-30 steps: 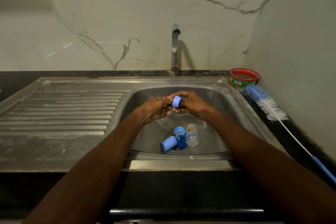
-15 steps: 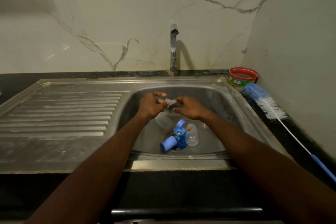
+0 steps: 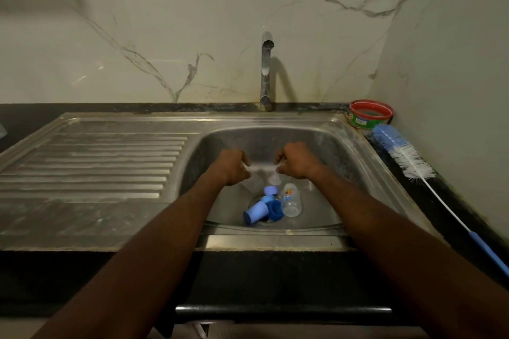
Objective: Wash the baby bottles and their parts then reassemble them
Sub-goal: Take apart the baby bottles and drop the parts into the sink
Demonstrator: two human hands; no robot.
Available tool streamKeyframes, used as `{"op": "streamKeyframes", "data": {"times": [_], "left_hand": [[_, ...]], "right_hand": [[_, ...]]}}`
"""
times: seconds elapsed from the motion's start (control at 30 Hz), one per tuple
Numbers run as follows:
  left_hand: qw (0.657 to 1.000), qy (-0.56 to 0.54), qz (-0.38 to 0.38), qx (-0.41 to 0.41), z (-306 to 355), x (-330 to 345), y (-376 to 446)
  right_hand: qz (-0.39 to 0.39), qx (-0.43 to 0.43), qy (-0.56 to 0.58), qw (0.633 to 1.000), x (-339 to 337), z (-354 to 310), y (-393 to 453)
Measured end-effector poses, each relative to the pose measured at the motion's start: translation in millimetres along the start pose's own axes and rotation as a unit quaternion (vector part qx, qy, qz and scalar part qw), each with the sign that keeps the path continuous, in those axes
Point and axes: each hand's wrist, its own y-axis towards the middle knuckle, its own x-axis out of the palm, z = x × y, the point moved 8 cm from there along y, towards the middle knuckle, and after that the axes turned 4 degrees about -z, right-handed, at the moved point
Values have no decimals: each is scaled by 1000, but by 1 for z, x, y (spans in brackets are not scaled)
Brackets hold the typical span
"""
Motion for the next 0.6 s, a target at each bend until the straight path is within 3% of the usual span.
{"op": "streamKeyframes", "data": {"times": [0.2, 0.3, 0.43, 0.6], "left_hand": [[999, 42, 14, 12, 3, -11, -18], [994, 84, 56, 31, 4, -33, -38], [979, 133, 145, 60, -6, -88, -72], [957, 176, 228, 35, -76, -182, -126]], "right_hand": [[32, 15, 12, 999, -5, -8, -5], [91, -49, 29, 994, -21, -33, -10], [131, -165, 10, 977, -28, -106, -9], [136, -236, -16, 962, -20, -241, 0]]}}
